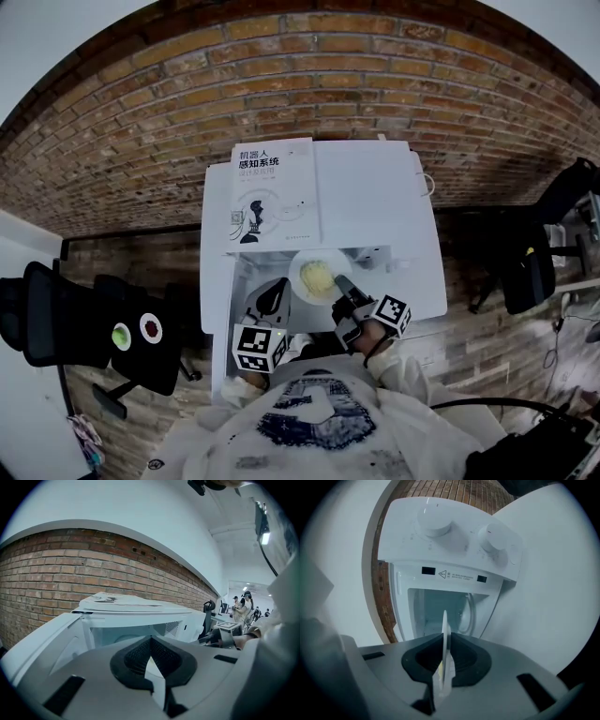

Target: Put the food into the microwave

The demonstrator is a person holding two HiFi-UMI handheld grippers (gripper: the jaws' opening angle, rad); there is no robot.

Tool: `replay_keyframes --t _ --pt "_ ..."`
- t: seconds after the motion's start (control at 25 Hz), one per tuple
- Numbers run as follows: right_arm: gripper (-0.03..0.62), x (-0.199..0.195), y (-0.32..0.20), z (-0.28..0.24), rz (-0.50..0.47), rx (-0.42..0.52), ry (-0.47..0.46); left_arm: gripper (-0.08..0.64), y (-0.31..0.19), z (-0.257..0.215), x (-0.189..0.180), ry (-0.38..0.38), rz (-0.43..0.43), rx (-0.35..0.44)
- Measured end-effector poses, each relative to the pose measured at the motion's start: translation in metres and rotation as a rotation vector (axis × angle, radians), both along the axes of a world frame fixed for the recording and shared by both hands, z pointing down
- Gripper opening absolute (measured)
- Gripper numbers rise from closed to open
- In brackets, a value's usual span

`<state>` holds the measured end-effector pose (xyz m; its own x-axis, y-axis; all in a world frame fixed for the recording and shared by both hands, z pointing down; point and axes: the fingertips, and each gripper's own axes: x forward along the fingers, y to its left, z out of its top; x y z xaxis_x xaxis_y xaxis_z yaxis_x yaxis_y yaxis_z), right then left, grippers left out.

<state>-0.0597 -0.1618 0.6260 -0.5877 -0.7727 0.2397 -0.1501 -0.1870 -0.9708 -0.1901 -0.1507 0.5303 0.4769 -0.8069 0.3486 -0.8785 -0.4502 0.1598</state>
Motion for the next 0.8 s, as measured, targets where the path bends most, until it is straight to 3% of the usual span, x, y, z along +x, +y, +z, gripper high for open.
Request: replay_keyframes --t 0.8 --pt "0.035 -0.008 -0.047 0.063 0.037 -0.064 0.037 0.008 0.004 -0.004 0.001 -0.021 0.014 0.015"
